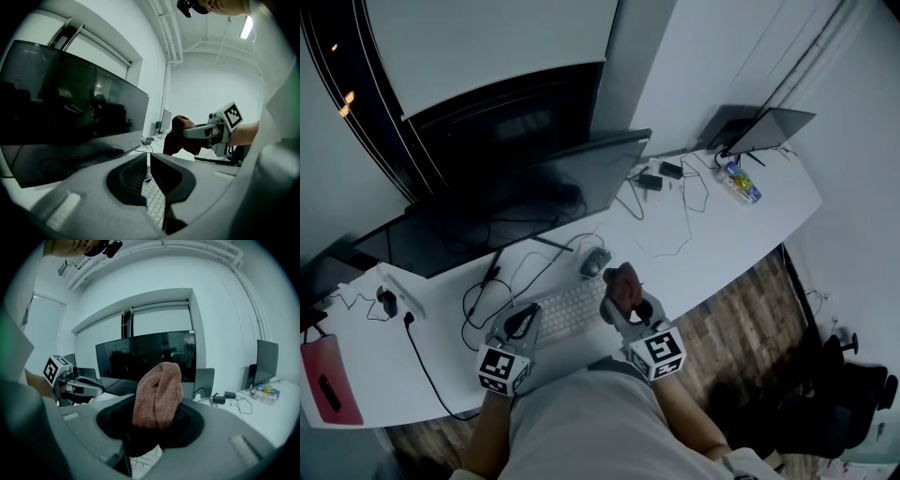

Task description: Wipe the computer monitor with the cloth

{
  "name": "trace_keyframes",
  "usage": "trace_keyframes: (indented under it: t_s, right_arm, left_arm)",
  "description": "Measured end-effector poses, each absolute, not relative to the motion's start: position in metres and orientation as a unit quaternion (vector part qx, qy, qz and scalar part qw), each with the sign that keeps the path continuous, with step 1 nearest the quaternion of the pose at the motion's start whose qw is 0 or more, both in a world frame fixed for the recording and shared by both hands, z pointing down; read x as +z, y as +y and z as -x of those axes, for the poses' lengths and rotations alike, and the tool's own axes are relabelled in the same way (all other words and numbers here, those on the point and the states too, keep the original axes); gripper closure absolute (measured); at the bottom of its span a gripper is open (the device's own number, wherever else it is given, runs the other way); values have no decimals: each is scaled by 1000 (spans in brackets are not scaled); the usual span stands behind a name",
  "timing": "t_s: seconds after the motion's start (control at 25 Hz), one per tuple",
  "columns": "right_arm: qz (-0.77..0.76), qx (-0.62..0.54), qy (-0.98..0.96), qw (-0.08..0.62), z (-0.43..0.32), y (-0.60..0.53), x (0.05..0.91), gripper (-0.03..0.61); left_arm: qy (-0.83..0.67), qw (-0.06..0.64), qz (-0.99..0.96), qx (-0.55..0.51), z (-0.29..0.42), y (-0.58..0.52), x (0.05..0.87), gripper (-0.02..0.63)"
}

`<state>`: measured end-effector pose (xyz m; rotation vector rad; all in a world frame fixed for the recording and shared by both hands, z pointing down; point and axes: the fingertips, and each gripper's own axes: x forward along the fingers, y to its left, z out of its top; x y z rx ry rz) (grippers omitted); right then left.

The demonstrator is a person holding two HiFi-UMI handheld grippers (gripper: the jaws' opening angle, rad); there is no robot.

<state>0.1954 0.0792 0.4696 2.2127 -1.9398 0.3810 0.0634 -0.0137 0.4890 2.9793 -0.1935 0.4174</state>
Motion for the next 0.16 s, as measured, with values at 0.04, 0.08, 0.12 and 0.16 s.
trace_keyframes:
  t_s: [0.04, 0.08, 0.12, 0.16]
  right_arm:
    - [-743, 129, -651, 86, -196, 79, 470, 422]
    - [-743, 129, -651, 86, -196, 79, 470, 422]
    - [-744, 129, -650, 86, -196, 79, 470, 422]
    - [-744, 129, -650, 86, -197, 79, 470, 422]
  left_arm:
    - [-65, 64, -986, 138, -63, -14, 489, 601]
    - [-65, 64, -986, 138, -63, -14, 489, 601]
    - [-65, 64, -986, 137, -63, -14, 489, 601]
    - [-66, 64, -986, 137, -62, -15, 489, 601]
